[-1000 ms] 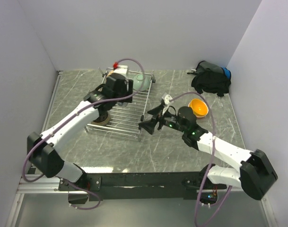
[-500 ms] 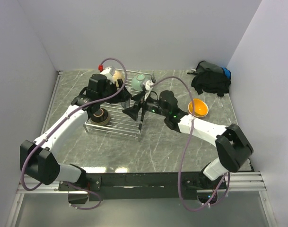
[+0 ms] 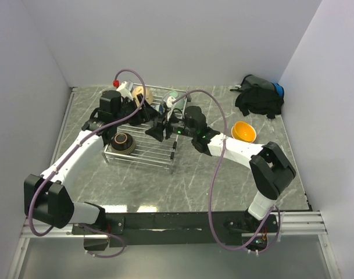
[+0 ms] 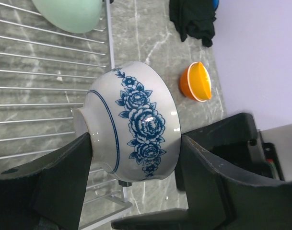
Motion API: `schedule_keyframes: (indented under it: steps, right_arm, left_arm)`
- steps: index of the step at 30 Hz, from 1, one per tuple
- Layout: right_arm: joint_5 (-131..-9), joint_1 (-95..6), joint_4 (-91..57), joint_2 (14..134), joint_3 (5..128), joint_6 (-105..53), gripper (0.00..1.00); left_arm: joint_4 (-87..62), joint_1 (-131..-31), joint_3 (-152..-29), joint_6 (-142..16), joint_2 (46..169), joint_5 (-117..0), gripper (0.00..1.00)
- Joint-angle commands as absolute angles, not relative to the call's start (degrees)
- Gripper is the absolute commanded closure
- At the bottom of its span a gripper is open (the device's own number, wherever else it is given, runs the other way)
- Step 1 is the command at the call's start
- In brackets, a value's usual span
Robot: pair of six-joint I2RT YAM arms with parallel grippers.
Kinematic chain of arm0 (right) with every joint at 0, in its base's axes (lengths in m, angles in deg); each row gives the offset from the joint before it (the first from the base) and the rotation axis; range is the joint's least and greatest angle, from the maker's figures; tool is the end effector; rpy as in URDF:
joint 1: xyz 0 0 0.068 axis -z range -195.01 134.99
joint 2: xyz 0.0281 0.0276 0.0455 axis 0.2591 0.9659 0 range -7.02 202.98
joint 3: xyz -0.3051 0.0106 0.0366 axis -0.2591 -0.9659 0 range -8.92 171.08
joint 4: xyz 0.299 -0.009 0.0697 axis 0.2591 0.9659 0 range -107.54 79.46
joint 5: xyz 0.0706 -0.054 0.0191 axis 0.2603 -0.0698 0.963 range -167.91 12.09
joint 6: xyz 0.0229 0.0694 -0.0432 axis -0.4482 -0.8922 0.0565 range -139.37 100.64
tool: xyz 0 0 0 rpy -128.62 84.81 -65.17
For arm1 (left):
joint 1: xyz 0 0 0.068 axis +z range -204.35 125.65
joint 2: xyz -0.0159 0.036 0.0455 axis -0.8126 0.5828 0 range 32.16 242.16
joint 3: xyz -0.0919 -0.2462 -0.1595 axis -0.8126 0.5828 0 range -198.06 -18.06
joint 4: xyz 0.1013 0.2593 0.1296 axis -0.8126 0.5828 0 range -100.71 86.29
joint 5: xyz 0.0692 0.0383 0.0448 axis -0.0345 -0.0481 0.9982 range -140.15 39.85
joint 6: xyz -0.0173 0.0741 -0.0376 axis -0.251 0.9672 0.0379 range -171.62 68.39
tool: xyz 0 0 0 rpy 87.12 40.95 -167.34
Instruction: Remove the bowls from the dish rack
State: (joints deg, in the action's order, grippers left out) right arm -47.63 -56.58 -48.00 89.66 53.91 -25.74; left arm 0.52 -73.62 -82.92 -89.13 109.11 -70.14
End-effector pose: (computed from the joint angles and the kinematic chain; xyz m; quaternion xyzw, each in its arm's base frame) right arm 0.3267 0.3400 0.2895 -0.3831 0.6154 0.4427 0.5278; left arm 0.3539 -0.1508 0.3456 -0.0362 0.8275 -0.3849 0.4072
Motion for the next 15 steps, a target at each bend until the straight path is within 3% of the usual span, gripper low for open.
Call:
schedule_keyframes:
  steps: [1,6,11,15]
  right_arm:
    - [-46.2,-57.2,-47.4,89.3,57.3,-24.4,0.52]
    - [-47.4,-57.3,-45.3,87.7,56.4,-22.4,1.00]
    - [-49.3,-57.3,-42.7,85.4,55.1,-20.7,1.00]
    - [-51.9,-57.3,-39.7,82.7,53.8,-19.9,1.00]
  left_arm:
    - [-6.6,-73.2,-83.0,-91.1,106.3,-73.8,0.56]
    - [-6.6,-73.1,-82.9,-90.8,106.3,-73.6,0.54]
    - [-6.1,-73.1,-83.3,-89.7,105.8,-73.1,0.44]
    - [-4.6,-73.1,-83.9,-86.4,104.5,-69.3,0.15]
